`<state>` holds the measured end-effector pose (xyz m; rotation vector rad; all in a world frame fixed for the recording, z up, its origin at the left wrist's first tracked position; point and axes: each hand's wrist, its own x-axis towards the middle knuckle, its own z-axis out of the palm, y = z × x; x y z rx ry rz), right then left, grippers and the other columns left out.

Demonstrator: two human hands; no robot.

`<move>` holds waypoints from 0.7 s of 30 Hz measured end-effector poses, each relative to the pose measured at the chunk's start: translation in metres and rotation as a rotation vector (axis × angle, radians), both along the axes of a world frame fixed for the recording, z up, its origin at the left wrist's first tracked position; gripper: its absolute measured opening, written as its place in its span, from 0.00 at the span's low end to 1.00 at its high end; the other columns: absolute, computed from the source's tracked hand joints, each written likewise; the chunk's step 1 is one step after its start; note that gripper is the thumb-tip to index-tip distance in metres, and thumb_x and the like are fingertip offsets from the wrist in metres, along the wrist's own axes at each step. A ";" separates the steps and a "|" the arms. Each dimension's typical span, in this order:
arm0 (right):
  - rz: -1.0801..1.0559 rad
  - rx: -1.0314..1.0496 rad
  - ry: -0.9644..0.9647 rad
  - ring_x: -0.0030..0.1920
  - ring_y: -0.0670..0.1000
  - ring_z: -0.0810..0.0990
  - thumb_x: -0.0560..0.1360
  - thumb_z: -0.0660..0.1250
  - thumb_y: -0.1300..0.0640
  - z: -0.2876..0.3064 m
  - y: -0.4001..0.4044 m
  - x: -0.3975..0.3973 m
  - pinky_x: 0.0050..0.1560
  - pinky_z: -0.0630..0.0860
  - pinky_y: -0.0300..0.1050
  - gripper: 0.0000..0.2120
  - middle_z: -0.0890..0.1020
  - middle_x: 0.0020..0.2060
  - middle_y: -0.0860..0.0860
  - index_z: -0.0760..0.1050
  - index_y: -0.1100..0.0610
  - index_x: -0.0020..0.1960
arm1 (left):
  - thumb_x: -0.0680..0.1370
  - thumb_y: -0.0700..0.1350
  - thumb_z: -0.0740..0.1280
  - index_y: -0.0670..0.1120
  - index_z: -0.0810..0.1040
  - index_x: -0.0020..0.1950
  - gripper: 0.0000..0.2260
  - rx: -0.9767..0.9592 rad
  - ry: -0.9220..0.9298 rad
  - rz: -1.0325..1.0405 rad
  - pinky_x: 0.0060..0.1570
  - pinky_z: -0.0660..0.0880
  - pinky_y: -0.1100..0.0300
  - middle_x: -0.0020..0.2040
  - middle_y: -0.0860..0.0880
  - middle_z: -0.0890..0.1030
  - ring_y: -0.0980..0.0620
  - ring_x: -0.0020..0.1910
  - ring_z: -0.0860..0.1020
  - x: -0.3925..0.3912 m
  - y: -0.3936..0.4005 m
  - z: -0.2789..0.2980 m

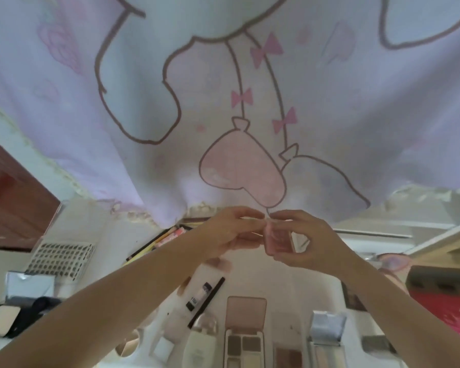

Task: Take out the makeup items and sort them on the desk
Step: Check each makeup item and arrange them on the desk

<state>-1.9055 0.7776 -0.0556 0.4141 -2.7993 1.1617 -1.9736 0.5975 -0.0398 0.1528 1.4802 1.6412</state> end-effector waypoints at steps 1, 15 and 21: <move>0.014 0.002 0.007 0.57 0.26 0.68 0.59 0.69 0.38 0.008 0.004 0.000 0.58 0.64 0.21 0.30 0.72 0.57 0.37 0.69 0.41 0.59 | 0.76 0.37 0.65 0.45 0.75 0.47 0.04 0.000 0.029 0.014 0.37 0.78 0.65 0.37 0.48 0.82 0.55 0.33 0.81 0.000 0.004 0.007; 0.052 -0.551 0.107 0.49 0.42 0.80 0.53 0.76 0.36 0.089 0.030 -0.016 0.54 0.75 0.33 0.19 0.78 0.50 0.48 0.80 0.38 0.41 | 0.76 0.33 0.61 0.39 0.76 0.48 0.06 0.191 0.245 0.131 0.36 0.79 0.68 0.39 0.47 0.83 0.56 0.34 0.83 -0.012 0.027 0.095; -0.082 -0.599 0.119 0.42 0.42 0.81 0.55 0.73 0.51 0.105 0.025 -0.027 0.48 0.77 0.32 0.11 0.78 0.46 0.45 0.80 0.40 0.36 | 0.71 0.26 0.64 0.51 0.75 0.47 0.19 0.127 0.527 0.054 0.42 0.78 0.71 0.36 0.58 0.84 0.63 0.39 0.82 -0.011 0.031 0.110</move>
